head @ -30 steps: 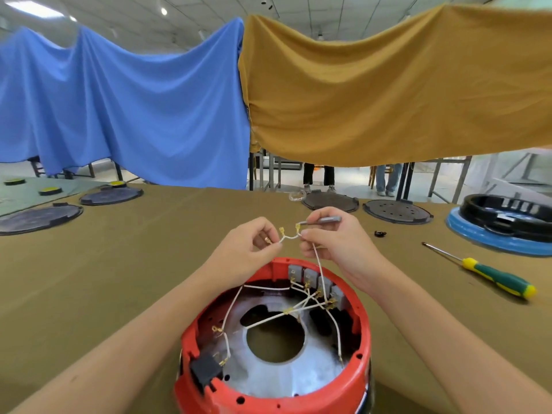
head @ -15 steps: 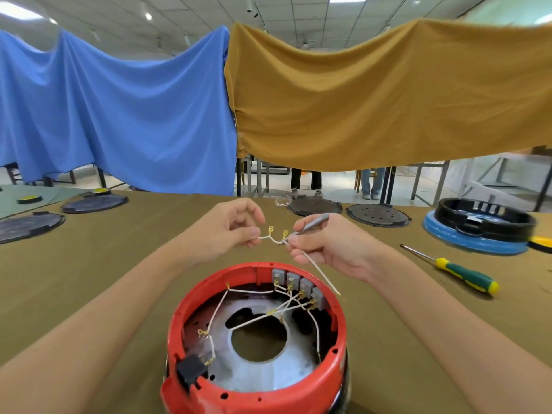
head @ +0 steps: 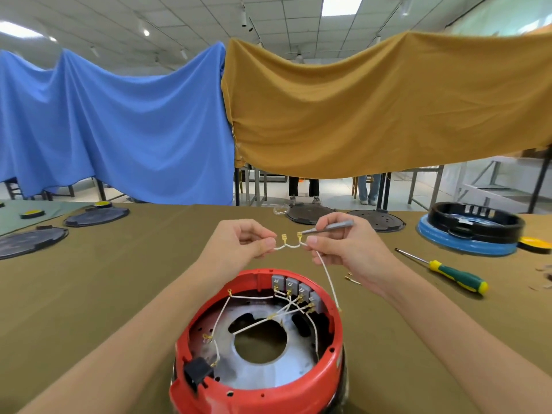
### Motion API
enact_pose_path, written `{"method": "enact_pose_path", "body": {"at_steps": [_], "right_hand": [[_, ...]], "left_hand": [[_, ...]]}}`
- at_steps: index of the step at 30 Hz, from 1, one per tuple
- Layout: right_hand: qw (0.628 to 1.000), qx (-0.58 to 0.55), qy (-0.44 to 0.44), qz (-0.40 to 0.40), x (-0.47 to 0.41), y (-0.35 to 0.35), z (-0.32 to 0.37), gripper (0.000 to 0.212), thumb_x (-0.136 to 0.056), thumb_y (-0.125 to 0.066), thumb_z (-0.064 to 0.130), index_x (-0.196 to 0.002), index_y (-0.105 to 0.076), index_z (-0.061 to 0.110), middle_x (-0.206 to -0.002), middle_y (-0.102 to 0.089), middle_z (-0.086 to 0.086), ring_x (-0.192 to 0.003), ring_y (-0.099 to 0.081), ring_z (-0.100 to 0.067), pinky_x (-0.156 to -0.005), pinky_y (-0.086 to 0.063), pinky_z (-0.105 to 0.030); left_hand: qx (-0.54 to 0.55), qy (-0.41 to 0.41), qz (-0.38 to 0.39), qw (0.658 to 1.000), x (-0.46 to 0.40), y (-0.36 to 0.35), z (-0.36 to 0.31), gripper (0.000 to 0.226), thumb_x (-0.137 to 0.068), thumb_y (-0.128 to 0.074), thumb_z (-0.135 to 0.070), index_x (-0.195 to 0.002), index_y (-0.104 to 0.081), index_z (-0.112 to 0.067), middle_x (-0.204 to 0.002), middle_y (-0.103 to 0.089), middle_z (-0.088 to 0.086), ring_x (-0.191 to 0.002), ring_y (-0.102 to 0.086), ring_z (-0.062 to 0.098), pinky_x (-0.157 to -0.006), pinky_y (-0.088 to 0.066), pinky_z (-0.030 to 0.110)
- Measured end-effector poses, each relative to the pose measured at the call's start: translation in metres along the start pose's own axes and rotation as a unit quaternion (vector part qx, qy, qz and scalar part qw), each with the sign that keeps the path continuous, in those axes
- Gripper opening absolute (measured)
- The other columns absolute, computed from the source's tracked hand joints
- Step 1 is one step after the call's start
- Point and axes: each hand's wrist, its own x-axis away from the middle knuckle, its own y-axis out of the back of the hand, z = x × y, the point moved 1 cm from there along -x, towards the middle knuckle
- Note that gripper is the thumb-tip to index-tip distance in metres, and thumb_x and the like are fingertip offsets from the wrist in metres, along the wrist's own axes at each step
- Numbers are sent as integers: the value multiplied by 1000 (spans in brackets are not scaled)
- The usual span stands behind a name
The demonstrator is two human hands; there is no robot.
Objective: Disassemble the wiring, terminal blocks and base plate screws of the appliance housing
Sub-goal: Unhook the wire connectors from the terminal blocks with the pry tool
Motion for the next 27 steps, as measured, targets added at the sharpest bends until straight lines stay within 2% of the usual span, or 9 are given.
{"method": "enact_pose_path", "body": {"at_steps": [3, 8, 10, 13, 16, 19, 21, 23, 27], "right_hand": [[1000, 13, -7, 18, 3, 6, 2, 23, -82, -75, -5, -96, -60, 5, -87, -74, -21, -73, -69, -24, -62, -58, -29], [999, -40, 6, 5, 5, 15, 1, 32, -74, -80, 5, -100, -61, 5, -89, -74, -19, -72, -70, -22, -65, -59, -29], [995, -96, 3, -27, 5, 19, -5, 35, -70, -79, 5, -101, -61, 4, -92, -74, -23, -71, -71, -23, -64, -59, -28], [988, -132, -24, -72, 6, 28, -18, 32, -77, -76, -2, -104, -59, 2, -92, -74, -22, -69, -72, -25, -61, -59, -26], [982, -152, -55, -97, 6, 36, -28, 30, -80, -73, -5, -105, -59, 1, -91, -74, -20, -69, -72, -25, -60, -59, -24], [975, -171, -82, -114, 5, 45, -31, 28, -84, -70, -5, -109, -59, -2, -90, -74, -20, -70, -73, -22, -60, -59, -23], [972, -174, -87, -131, 3, 52, -32, 27, -86, -68, -5, -112, -59, -2, -90, -75, -20, -69, -73, -22, -61, -61, -25], [975, -137, -74, -156, 2, 61, -30, 24, -88, -68, -3, -111, -61, -3, -94, -74, -20, -69, -73, -22, -64, -62, -26], [979, 60, -41, -192, 3, 83, -35, 19, -89, -70, 1, -106, -62, 3, -96, -73, -16, -73, -73, -21, -66, -61, -27]], "left_hand": [[-37, -26, 17, 999, -3, -1, -5, 8, -83, -76, -9, -87, -76, -17, -78, -76, 3, -75, -72, 13, -70, -55, 19], [61, 12, 37, 997, 4, -4, -6, 21, -83, -73, -26, -103, -75, -20, -90, -76, 5, -84, -71, 14, -76, -57, 23], [-46, 15, 30, 998, 5, 1, -1, 32, -89, -70, -27, -121, -66, -29, -102, -74, -5, -95, -69, 8, -85, -54, 25], [-317, 27, 92, 944, 8, 14, 13, 49, -93, -65, -29, -138, -48, -36, -122, -58, -14, -112, -56, 4, -99, -42, 24], [-378, 56, 177, 907, 15, 18, 27, 38, -99, -56, -22, -134, -54, -36, -124, -59, -16, -116, -55, 6, -101, -39, 23], [-428, 37, 142, 892, 14, 19, 32, 36, -101, -49, -14, -126, -62, -35, -119, -64, -15, -110, -57, 8, -90, -39, 20], [-456, 24, 130, 880, 11, 21, 31, 36, -101, -48, -14, -125, -64, -35, -119, -67, -13, -111, -60, 11, -90, -41, 21], [-483, 10, 139, 864, 8, 21, 32, 37, -100, -47, -15, -125, -63, -36, -120, -68, -13, -112, -60, 12, -90, -41, 23], [-495, -3, 115, 861, 5, 17, 33, 39, -95, -48, -13, -124, -65, -34, -113, -71, -14, -104, -64, 13, -85, -46, 24]]}}
